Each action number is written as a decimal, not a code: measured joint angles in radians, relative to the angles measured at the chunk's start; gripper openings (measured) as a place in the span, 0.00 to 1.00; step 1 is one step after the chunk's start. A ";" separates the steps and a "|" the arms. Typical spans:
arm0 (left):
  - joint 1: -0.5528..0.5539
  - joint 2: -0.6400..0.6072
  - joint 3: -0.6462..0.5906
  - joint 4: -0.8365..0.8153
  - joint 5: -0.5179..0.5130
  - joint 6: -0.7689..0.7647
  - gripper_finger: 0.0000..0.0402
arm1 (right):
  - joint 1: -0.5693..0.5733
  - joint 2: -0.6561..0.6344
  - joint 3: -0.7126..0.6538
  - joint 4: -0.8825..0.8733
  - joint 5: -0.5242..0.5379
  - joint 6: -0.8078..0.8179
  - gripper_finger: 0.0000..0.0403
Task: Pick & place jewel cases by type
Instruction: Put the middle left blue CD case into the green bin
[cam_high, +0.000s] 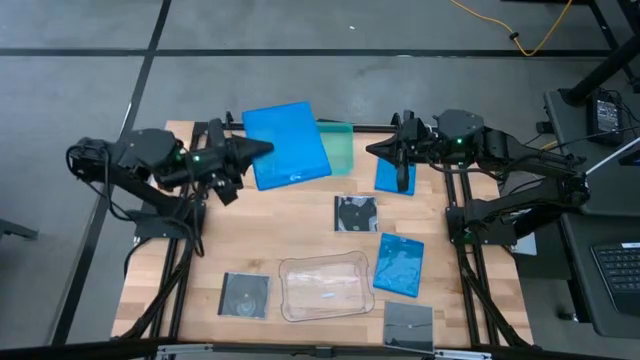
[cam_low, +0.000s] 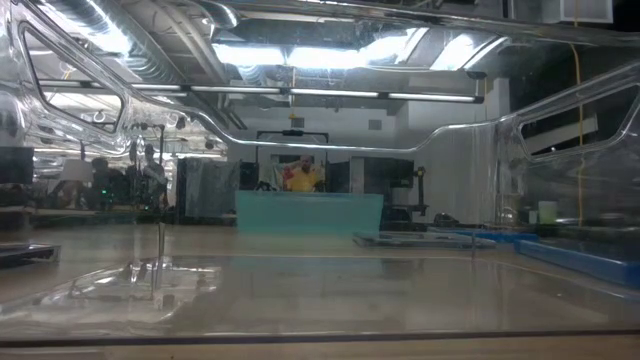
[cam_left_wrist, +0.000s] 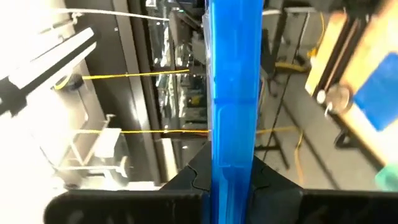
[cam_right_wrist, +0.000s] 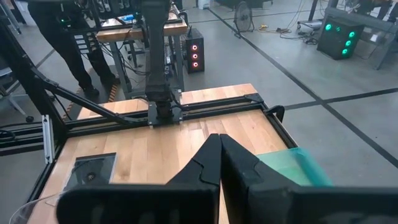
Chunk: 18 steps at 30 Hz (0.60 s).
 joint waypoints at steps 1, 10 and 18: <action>-0.011 0.005 0.000 0.000 -0.015 0.026 0.03 | 0.000 0.000 0.000 0.000 0.000 0.000 0.01; -0.102 0.046 0.000 0.003 -0.137 0.208 0.03 | 0.000 0.000 0.000 0.000 0.000 -0.001 0.01; -0.117 0.052 0.000 0.018 -0.161 0.172 0.03 | 0.000 0.000 0.000 0.000 0.000 -0.006 0.01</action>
